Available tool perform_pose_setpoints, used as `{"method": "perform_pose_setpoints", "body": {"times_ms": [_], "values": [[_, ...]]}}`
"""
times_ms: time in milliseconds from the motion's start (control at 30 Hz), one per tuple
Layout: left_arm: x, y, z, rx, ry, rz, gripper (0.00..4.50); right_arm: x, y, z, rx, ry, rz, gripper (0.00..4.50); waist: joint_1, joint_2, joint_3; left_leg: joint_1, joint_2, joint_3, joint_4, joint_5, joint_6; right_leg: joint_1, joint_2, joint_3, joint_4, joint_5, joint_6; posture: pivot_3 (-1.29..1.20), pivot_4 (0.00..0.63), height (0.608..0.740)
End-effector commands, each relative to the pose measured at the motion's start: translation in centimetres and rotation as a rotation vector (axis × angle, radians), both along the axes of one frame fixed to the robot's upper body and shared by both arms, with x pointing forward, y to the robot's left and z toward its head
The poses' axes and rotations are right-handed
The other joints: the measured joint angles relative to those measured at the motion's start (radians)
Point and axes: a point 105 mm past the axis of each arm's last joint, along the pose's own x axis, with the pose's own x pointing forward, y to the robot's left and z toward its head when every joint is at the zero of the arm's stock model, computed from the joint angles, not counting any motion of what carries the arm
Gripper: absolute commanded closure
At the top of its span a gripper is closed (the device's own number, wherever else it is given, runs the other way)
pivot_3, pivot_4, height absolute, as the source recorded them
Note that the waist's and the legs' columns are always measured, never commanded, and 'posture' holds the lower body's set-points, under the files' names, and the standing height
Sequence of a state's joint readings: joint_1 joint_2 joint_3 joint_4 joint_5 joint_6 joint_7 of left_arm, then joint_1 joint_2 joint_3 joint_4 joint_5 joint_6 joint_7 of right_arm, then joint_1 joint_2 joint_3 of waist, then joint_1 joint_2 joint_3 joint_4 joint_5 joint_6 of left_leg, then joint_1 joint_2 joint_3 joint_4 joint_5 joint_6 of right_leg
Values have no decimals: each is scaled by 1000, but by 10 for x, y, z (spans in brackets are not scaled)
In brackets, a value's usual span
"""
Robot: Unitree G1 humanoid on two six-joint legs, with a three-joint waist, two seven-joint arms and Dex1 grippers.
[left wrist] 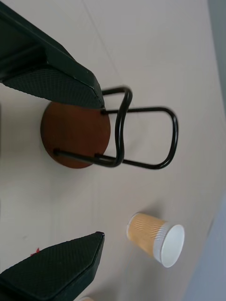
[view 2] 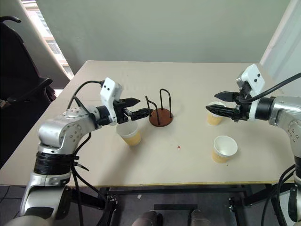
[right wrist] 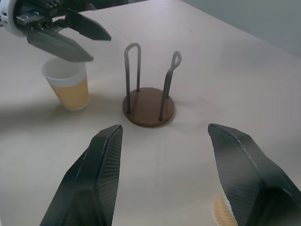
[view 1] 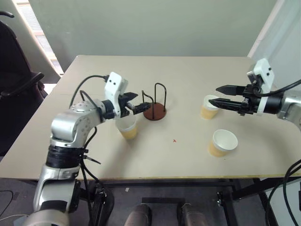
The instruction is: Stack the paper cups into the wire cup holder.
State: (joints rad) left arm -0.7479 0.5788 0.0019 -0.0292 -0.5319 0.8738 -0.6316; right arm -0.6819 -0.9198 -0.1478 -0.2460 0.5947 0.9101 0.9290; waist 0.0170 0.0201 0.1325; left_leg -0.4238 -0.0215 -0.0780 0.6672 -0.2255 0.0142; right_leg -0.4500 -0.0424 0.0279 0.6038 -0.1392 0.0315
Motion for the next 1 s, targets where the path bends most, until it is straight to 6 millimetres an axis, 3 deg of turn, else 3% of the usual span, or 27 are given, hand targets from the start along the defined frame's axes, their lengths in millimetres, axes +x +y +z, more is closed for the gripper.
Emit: {"method": "perform_pose_setpoints", "body": {"times_ms": [33,433,833,933,1000], "values": [[3,-8,10,9,-46,-24,0,-6,-1,18,2,-74,-6,1527,0,0,0,0,0,0,0,0,0,0,0,0,0,0,1,0,150,740],[33,-29,-4,35,-13,-18,0,-5,-3,15,-7,-75,-16,1527,4,0,0,-2,-1,0,1,1,0,1,-1,0,-1,-1,9,0,150,740],[42,-58,-7,13,-6,-84,0,-10,-4,11,-27,-74,-11,1527,8,0,0,-6,-1,2,3,1,-1,1,-2,0,-6,3,18,0,150,740],[42,-60,-3,2,-33,-96,616,-13,-4,7,-34,-58,-8,1490,9,0,0,-6,-1,2,3,1,-1,1,-2,0,-8,4,19,0,150,740],[41,-60,-1,-4,-44,-110,1320,-15,-4,5,-44,-45,1,1490,10,0,0,-7,-1,2,4,1,-1,1,-2,0,-9,4,19,0,150,740]]}}
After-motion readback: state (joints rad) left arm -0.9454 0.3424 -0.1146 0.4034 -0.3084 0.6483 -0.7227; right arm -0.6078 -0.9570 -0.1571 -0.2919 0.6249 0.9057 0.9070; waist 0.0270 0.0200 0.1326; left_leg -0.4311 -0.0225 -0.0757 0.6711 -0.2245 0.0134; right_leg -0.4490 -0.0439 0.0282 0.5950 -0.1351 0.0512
